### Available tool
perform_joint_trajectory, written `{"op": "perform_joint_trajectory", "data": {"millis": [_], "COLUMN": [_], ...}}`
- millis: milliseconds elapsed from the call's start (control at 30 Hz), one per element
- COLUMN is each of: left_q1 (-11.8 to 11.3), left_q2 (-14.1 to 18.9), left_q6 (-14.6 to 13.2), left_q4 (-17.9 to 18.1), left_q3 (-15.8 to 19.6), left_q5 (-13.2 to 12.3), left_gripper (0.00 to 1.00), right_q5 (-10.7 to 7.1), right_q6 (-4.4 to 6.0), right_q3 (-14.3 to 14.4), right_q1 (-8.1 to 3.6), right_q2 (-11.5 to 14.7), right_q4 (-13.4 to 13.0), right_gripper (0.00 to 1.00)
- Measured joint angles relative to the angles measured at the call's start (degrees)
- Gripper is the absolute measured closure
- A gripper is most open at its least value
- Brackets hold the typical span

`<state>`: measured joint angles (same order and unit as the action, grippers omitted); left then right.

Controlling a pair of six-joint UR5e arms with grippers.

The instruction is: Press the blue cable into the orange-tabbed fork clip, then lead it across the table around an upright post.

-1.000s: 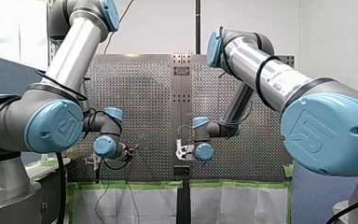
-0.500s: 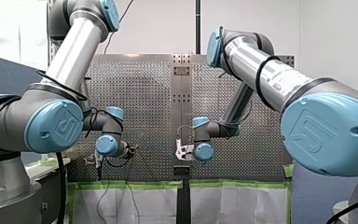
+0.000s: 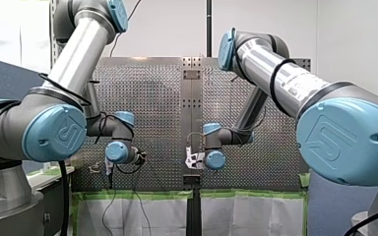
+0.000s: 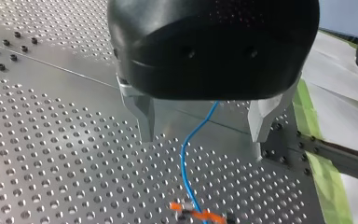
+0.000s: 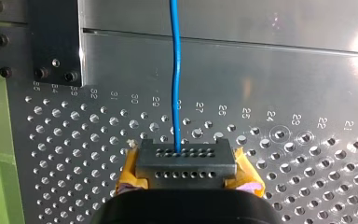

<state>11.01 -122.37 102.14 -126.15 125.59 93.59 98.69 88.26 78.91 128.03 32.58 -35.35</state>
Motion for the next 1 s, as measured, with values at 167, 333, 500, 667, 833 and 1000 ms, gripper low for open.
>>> {"op": "perform_joint_trajectory", "data": {"millis": [167,333,500,667,833,1000], "left_q1": [0.9,1.7,2.3,2.9,3.4,3.8], "left_q2": [0.0,0.0,0.0,-1.4,-3.7,-6.3], "left_q6": [1.0,2.2,2.8,2.9,2.9,2.8], "left_q4": [0.0,0.0,0.0,-0.1,-0.1,-1.3], "left_q3": [-1.0,-2.2,-3.0,-4.0,-6.1,-8.8], "left_q5": [-0.1,-0.3,-0.2,0.3,0.8,1.6], "left_gripper": [0.0,0.0,0.0,0.0,0.0,0.0], "right_q5": [0.0,-0.02,-0.02,0.0,-0.04,-0.04], "right_q6": [-0.01,0.0,0.0,0.0,0.01,0.0], "right_q3": [0.0,0.0,0.0,0.0,0.0,0.0], "right_q1": [0.01,0.08,0.2,0.24,0.36,0.48], "right_q2": [0.0,0.0,0.0,0.0,0.0,0.0], "right_q4": [0.0,0.0,0.1,0.1,0.3,0.3], "right_gripper": [1.0,1.0,1.0,1.0,1.0,1.0]}}
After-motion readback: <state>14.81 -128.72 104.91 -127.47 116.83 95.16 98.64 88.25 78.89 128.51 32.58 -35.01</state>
